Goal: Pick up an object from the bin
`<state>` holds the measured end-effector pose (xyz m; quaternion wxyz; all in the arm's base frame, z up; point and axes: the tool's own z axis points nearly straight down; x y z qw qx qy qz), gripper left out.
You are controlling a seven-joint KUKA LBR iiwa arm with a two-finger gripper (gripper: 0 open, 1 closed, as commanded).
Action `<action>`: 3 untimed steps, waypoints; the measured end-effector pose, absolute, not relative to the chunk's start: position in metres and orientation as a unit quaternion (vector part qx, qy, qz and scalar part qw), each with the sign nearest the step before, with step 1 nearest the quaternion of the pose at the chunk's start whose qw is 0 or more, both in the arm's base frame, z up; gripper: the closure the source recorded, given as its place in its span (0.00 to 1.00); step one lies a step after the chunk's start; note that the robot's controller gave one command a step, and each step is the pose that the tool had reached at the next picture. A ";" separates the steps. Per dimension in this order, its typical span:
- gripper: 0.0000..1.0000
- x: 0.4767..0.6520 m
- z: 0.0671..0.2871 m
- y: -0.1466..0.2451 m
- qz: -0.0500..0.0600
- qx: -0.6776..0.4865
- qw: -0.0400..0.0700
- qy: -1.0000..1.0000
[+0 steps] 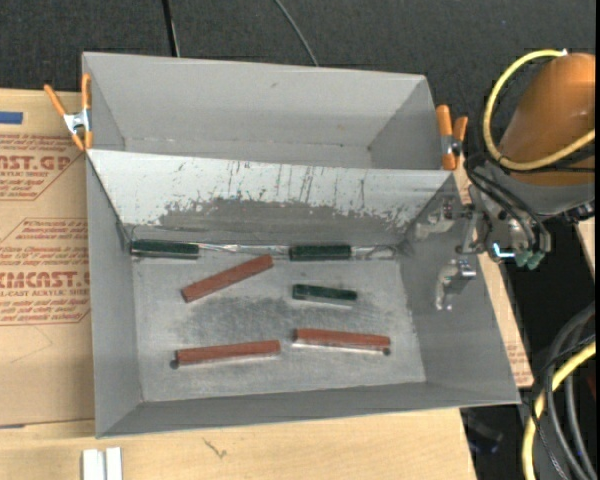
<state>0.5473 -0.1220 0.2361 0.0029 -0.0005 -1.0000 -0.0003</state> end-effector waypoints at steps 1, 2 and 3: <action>0.00 0.549 0.241 -0.121 0.000 0.000 -0.001 -1.000; 0.00 0.550 0.188 -0.121 0.001 -0.013 -0.004 -1.000; 1.00 0.537 0.075 -0.115 0.002 0.039 -0.008 -0.999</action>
Offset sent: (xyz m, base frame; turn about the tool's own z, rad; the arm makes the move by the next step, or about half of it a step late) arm 0.0022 0.0036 -0.1637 0.0779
